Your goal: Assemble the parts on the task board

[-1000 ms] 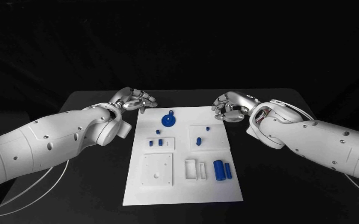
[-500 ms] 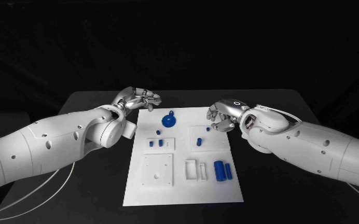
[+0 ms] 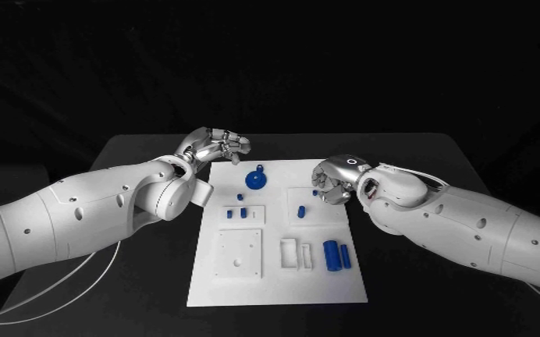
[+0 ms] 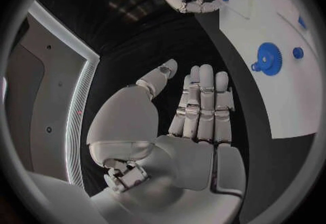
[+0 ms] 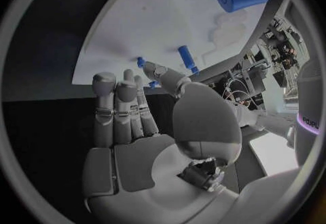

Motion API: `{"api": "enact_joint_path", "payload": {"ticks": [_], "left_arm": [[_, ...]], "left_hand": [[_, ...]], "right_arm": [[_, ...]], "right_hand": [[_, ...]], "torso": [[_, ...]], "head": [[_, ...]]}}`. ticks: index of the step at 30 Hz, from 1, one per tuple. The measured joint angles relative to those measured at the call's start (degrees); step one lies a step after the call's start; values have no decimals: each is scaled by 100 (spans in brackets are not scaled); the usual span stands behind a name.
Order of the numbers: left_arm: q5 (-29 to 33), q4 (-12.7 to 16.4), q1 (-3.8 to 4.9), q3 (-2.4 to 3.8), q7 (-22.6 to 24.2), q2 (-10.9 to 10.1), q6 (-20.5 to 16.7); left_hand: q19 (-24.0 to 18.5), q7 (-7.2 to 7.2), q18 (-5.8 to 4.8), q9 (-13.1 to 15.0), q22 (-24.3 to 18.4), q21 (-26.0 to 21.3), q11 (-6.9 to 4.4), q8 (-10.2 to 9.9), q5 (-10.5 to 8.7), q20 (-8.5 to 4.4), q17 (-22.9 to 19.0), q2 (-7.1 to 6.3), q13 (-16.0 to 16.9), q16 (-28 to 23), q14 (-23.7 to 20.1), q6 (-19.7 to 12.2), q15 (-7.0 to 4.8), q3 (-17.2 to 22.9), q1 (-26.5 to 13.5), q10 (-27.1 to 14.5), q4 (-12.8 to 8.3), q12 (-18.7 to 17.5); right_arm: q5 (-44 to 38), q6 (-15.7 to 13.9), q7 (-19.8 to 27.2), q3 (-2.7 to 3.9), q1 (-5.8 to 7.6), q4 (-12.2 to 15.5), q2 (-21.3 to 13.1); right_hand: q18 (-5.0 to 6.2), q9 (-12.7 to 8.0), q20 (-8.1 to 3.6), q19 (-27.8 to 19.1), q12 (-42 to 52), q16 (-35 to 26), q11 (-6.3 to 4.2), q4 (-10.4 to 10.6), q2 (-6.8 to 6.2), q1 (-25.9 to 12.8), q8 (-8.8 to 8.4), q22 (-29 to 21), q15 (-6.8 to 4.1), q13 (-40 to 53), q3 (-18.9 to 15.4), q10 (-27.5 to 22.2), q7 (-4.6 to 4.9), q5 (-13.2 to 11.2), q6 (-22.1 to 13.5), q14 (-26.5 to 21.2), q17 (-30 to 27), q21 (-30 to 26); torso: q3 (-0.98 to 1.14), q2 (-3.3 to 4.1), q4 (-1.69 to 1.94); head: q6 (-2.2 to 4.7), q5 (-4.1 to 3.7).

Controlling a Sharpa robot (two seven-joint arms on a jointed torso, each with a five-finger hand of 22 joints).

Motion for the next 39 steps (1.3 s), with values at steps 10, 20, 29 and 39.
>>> {"api": "enact_joint_path", "payload": {"ticks": [10,20,29,39], "left_arm": [[15,4,0,-1,41,17,42],[16,22,0,-1,51,25,62],[15,27,0,-1,52,28,76],[15,43,0,-1,51,28,83]], "left_hand": [[0,1,-23,-5,0,-24,13,0,23,0,0,0,-29,-34,-19,-41,19,0,0,-55,0,0],[-11,1,-39,-11,0,-24,29,0,23,12,4,0,-34,-66,-19,-42,19,0,0,-73,0,0],[-19,1,-39,-10,6,-23,29,0,23,21,6,0,-40,-66,-20,-42,19,0,0,-73,0,0],[-19,1,-40,-10,6,-45,28,0,23,22,11,0,-40,-66,-20,-41,19,0,0,-73,0,0]], "right_arm": [[-120,77,-48,-10,-41,-111,103],[-168,83,-64,-24,-70,-182,202],[-228,69,-97,-31,-84,-229,274],[-403,-6,-212,-29,-121,-258,339]], "right_hand": [[0,13,6,12,-21,20,-12,39,0,0,0,12,-2,0,71,72,-32,1,32,3,-1,0],[0,27,-4,42,-95,19,-22,71,-23,23,-1,36,-17,12,280,145,-35,-230,35,21,-2,0],[-29,58,-20,82,-150,19,-42,71,-23,23,34,82,-19,86,481,248,-83,-710,148,46,-5,0],[-35,90,-25,58,-190,18,-57,79,-75,75,83,163,-30,205,617,316,-149,-1114,334,3,-2,0]], "torso": [[4,0,-3],[4,1,3],[4,1,-3],[3,0,-4]], "head": [[-16,9],[-39,21],[-64,34],[-80,35]]}}
